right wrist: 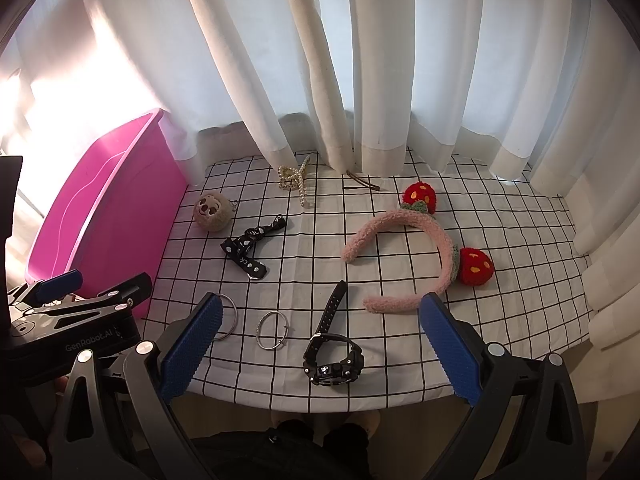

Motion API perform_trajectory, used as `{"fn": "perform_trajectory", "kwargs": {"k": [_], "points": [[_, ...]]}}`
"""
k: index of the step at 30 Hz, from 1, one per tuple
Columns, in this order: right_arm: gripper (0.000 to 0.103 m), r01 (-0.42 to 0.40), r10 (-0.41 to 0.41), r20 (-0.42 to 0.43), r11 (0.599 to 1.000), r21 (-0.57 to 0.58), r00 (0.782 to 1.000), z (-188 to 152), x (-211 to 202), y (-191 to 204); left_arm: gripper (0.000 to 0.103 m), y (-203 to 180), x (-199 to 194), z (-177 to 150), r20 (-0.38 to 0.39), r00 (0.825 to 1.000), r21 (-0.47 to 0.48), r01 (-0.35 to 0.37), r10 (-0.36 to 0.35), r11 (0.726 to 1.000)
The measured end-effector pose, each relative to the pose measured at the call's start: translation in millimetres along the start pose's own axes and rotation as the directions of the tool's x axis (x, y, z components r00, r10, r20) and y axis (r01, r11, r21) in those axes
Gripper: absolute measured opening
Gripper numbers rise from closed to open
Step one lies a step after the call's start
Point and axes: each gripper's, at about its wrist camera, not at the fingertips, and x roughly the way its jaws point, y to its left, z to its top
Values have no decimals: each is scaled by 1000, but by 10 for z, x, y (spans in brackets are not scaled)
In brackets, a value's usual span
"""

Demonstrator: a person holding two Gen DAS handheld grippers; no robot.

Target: Organize jewelry

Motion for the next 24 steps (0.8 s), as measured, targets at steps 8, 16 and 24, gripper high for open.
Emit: {"fn": "perform_trajectory", "kwargs": {"k": [8,16,24], "points": [[94,-1,1,2,1000,0,1000,-6,-19,-2,97,-10,-17,-17,4,1000,0,-1,1,1000],[94,-1,1,4,1000,0,1000,-1,-28,-5,97,-16,-26,-17,5,1000,-1,-2,2,1000],[94,-1,1,7,1000,-2,1000,-2,-49,-3,97,-16,-27,-18,5,1000,-1,-2,2,1000]]}}
